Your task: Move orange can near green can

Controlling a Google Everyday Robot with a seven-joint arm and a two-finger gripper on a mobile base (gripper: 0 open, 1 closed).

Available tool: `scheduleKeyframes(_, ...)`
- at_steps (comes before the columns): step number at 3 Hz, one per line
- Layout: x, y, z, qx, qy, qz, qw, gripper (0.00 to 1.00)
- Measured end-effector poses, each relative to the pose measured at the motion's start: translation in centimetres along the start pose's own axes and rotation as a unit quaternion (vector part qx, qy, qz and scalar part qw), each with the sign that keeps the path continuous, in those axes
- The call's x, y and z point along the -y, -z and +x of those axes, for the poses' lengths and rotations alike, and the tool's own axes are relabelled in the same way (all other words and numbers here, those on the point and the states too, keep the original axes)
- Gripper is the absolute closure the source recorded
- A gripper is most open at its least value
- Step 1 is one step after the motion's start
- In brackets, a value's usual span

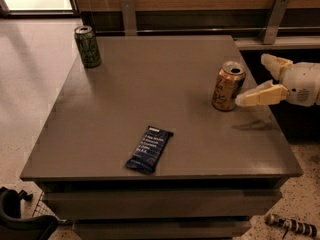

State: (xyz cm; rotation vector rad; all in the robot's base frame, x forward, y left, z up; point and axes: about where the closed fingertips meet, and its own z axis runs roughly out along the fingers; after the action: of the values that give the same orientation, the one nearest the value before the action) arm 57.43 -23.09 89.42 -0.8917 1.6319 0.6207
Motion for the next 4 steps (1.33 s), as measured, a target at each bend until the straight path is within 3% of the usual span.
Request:
scheduleKeyframes(1,-0.3,-1.6,0.1,0.026,0.004,0.005,0.9996,0.00)
scheduleKeyframes(2,-1.3,-2.5,0.2,0.038,0.000,0.010,0.9992,0.10)
scheduleKeyframes(4,-1.8,-3.2,0.2,0.038,-0.002,0.006,0.9993,0.57)
